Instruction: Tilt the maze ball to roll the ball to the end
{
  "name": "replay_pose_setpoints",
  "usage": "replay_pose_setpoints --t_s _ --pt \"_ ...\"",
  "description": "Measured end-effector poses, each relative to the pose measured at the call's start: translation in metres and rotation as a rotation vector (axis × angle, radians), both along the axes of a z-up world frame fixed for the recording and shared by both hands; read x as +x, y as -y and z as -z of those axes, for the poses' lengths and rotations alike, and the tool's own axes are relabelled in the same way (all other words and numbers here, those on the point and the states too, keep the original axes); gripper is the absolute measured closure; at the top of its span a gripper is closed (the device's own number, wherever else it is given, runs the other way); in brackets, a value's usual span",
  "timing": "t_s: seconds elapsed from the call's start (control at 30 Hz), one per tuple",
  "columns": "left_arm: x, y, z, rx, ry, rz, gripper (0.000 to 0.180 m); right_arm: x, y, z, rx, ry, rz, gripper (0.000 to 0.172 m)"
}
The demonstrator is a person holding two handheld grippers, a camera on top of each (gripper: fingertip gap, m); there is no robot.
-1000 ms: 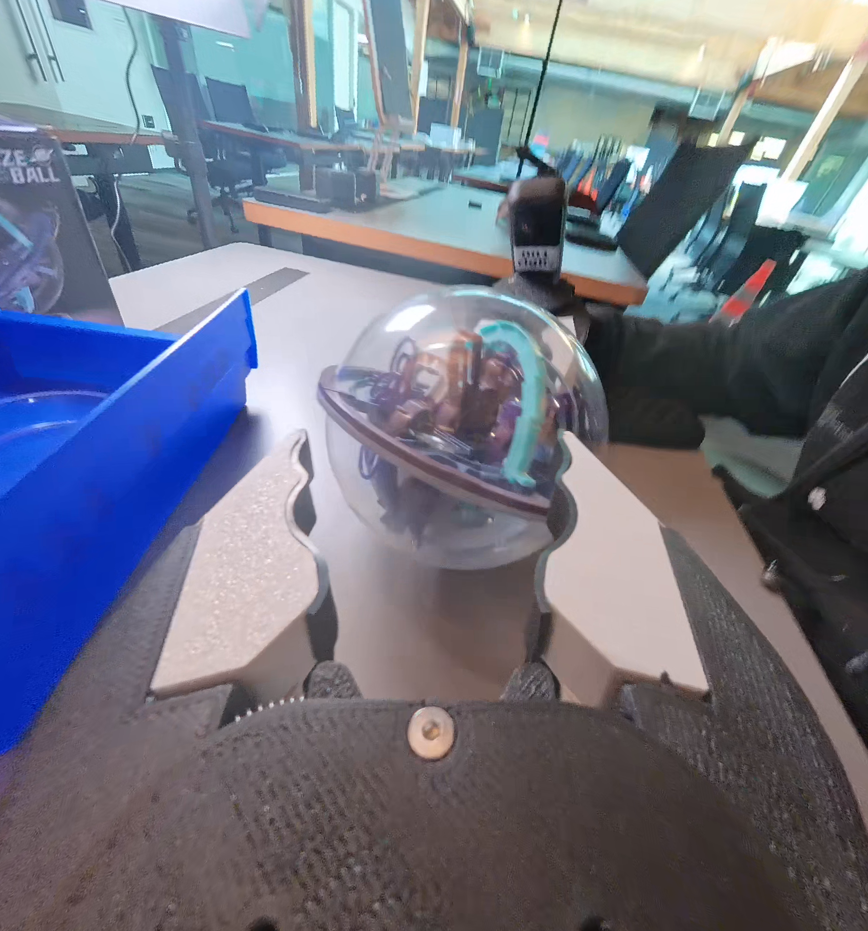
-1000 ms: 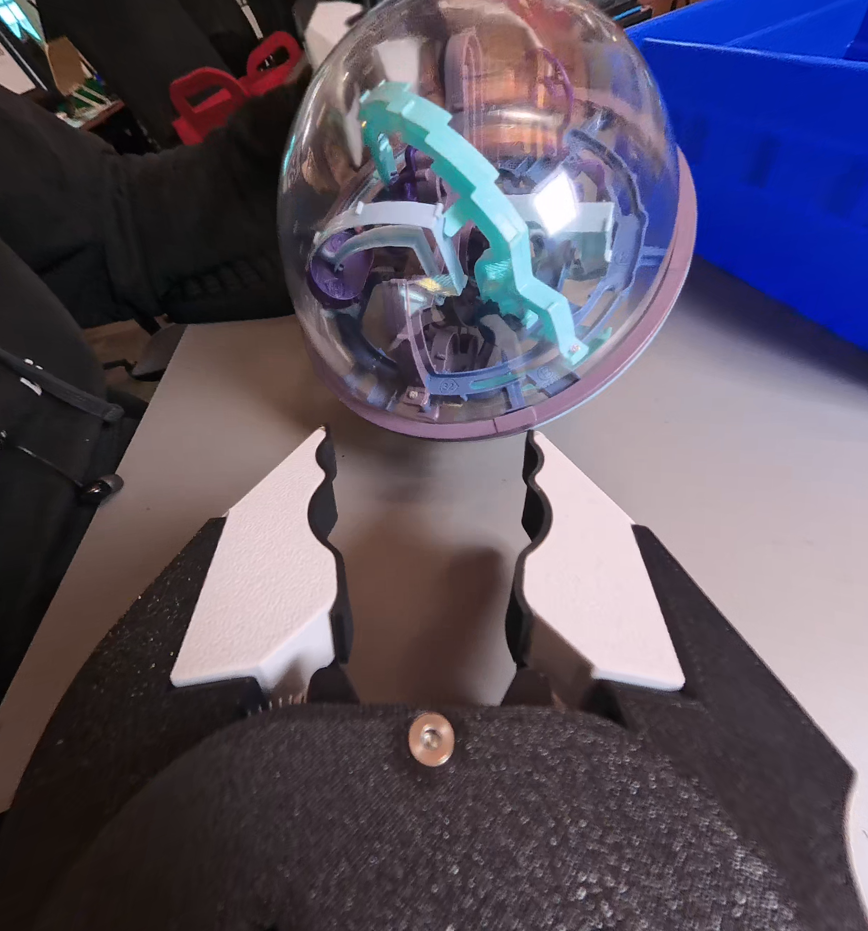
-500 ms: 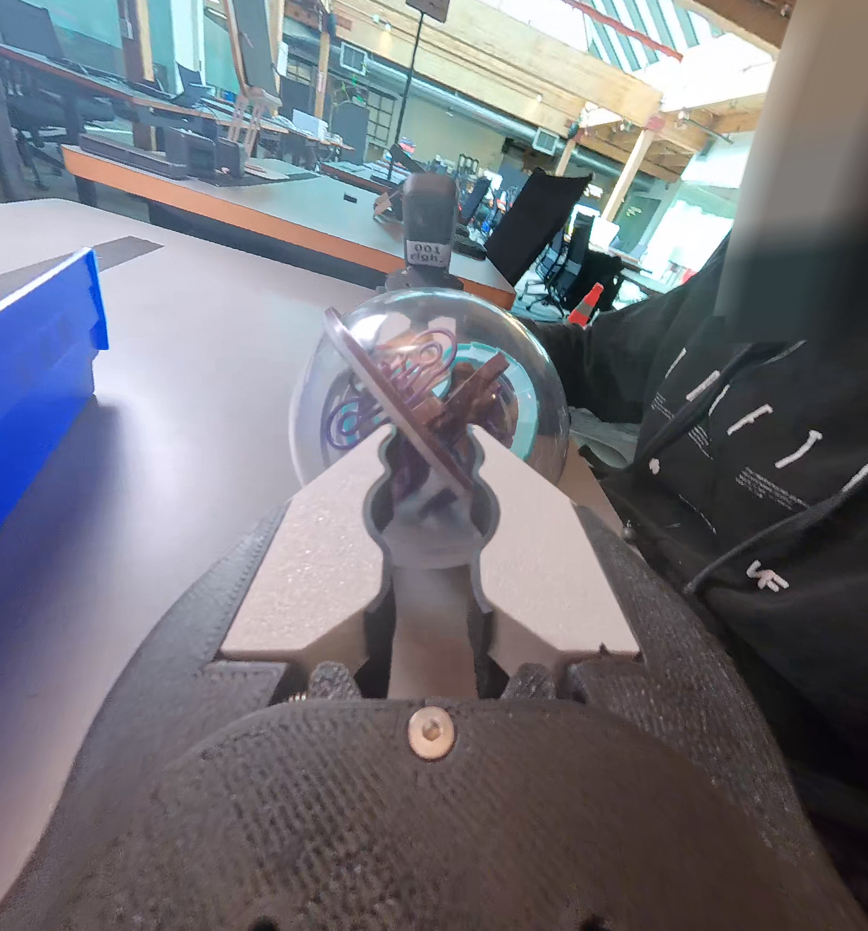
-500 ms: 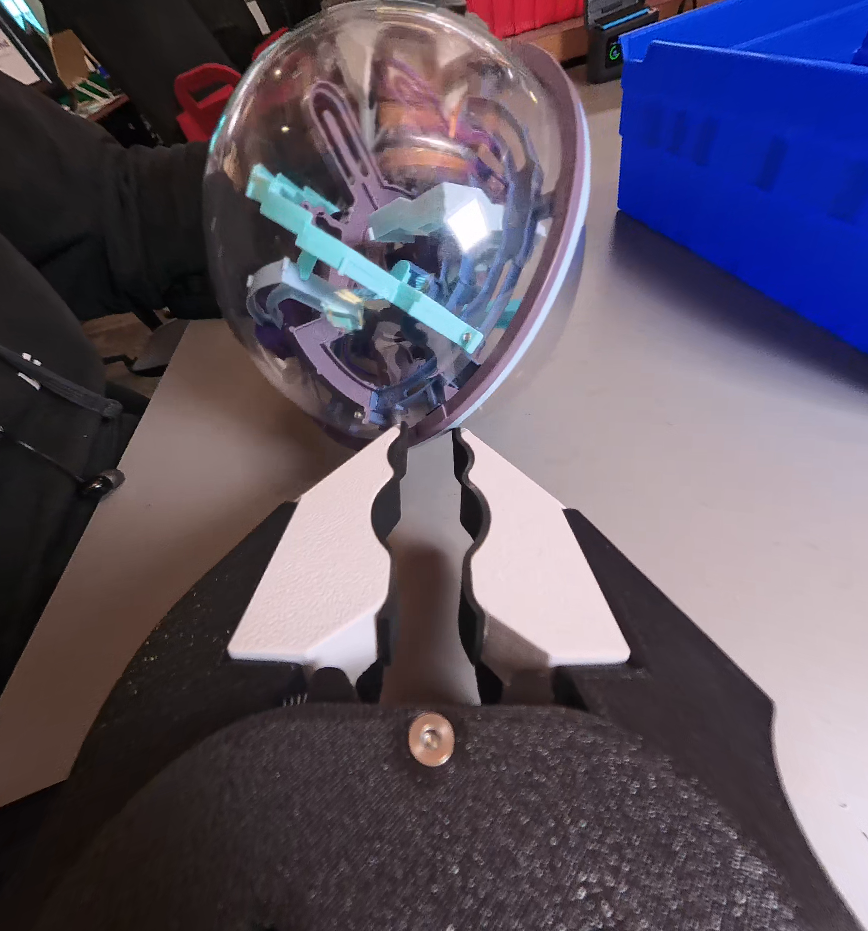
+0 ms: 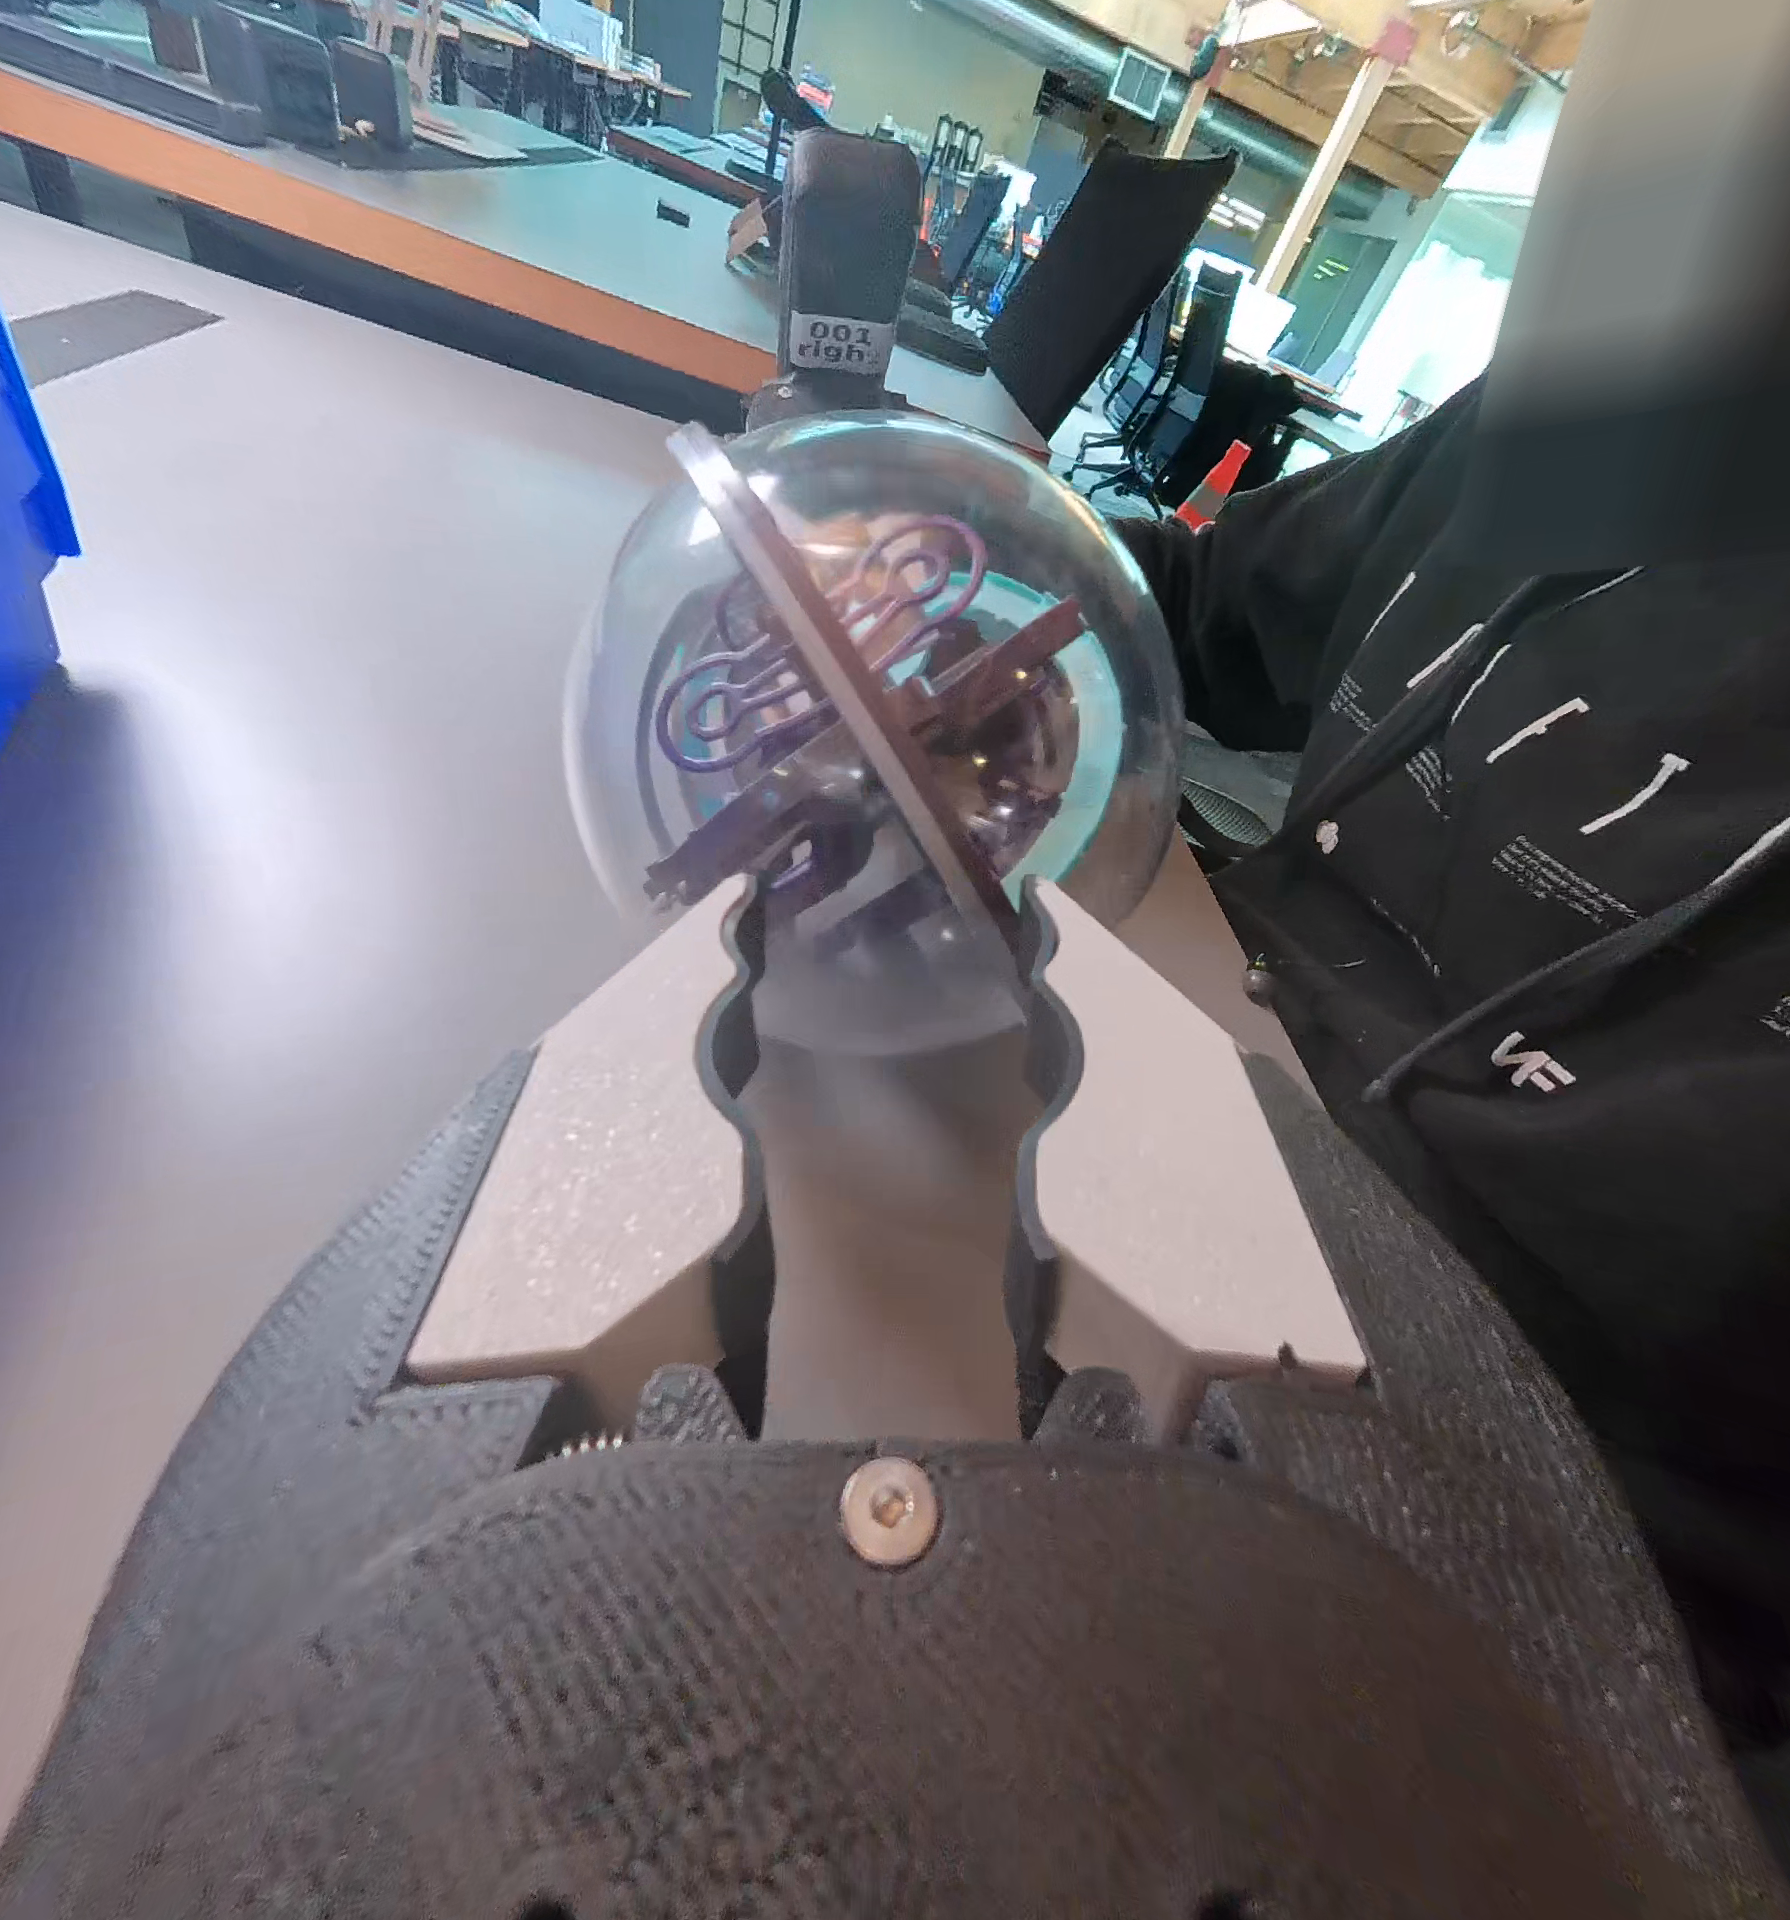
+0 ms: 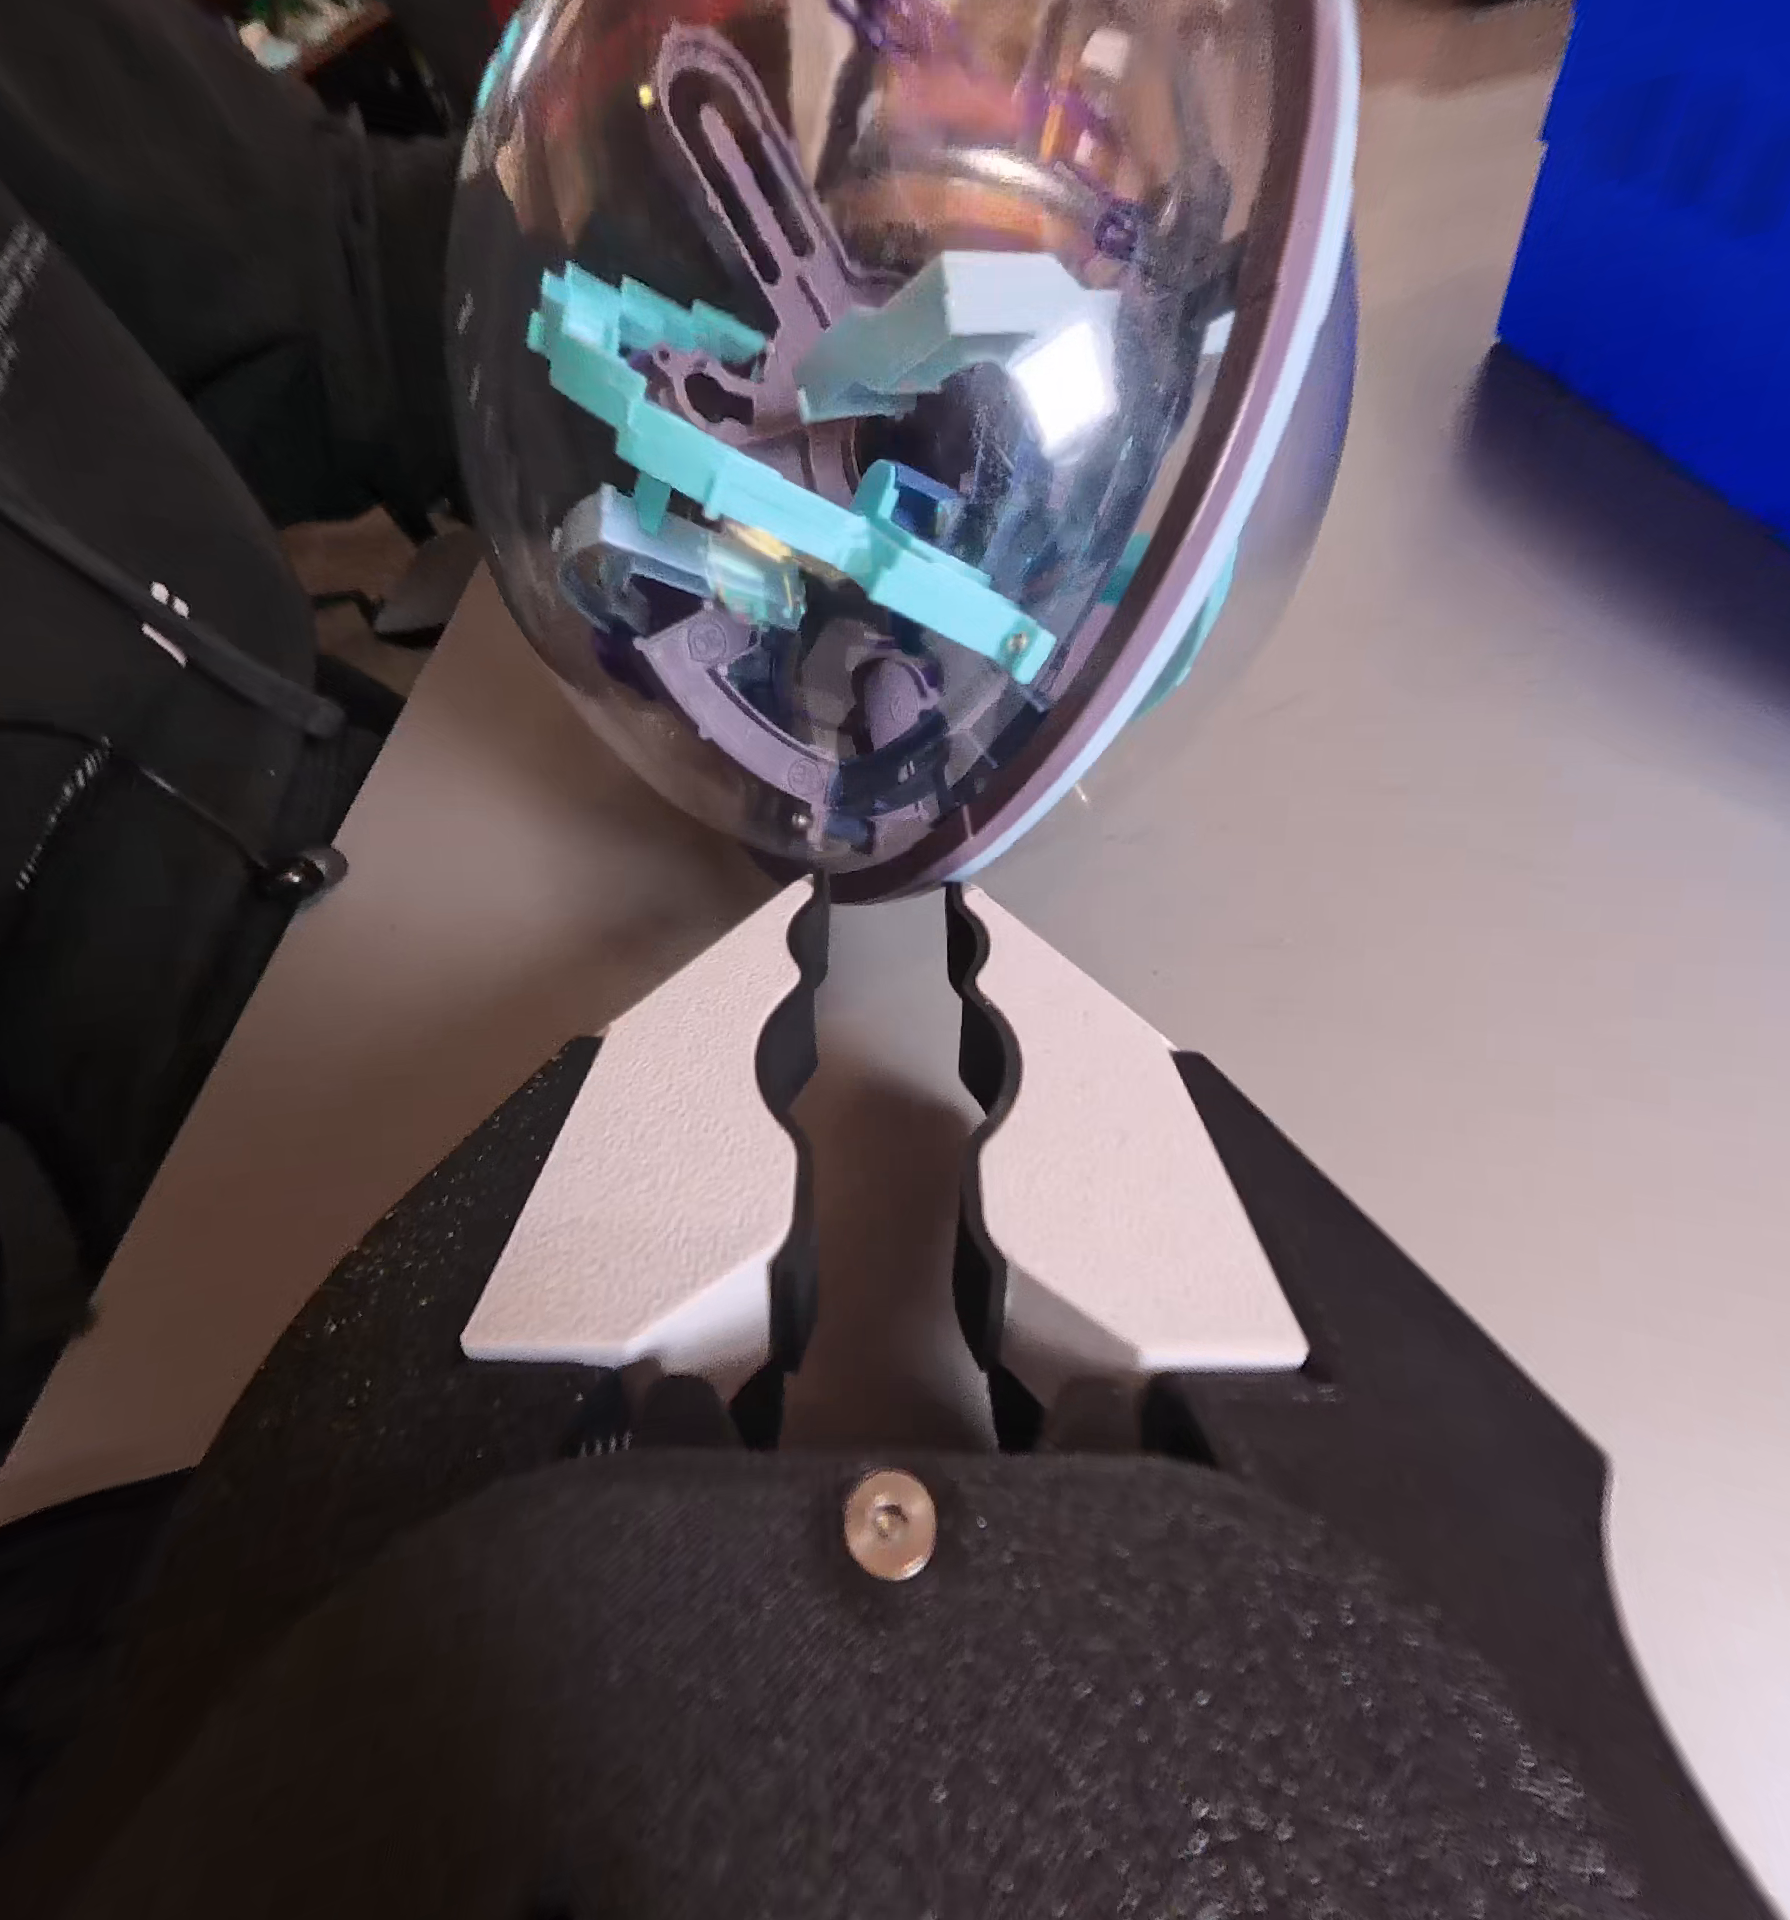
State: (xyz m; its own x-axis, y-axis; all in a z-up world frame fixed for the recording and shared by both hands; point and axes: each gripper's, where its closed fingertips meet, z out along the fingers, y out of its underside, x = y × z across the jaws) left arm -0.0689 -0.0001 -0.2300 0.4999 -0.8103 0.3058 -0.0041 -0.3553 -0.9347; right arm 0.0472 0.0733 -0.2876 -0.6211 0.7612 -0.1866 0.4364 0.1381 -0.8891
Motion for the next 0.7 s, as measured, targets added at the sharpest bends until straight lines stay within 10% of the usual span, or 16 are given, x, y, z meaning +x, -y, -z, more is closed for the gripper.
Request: replay_pose_setpoints --t_s 0.23,0.7 --pt "-0.011 -0.008 -0.008 0.037 0.028 -0.058 0.175 -0.005 -0.010 -0.014 -0.009 -0.091 0.063 0.164" --pt "0.000 -0.027 0.024 0.030 -0.163 -0.099 0.170 -0.012 -0.065 -0.057 0.065 -0.310 0.305 0.166"
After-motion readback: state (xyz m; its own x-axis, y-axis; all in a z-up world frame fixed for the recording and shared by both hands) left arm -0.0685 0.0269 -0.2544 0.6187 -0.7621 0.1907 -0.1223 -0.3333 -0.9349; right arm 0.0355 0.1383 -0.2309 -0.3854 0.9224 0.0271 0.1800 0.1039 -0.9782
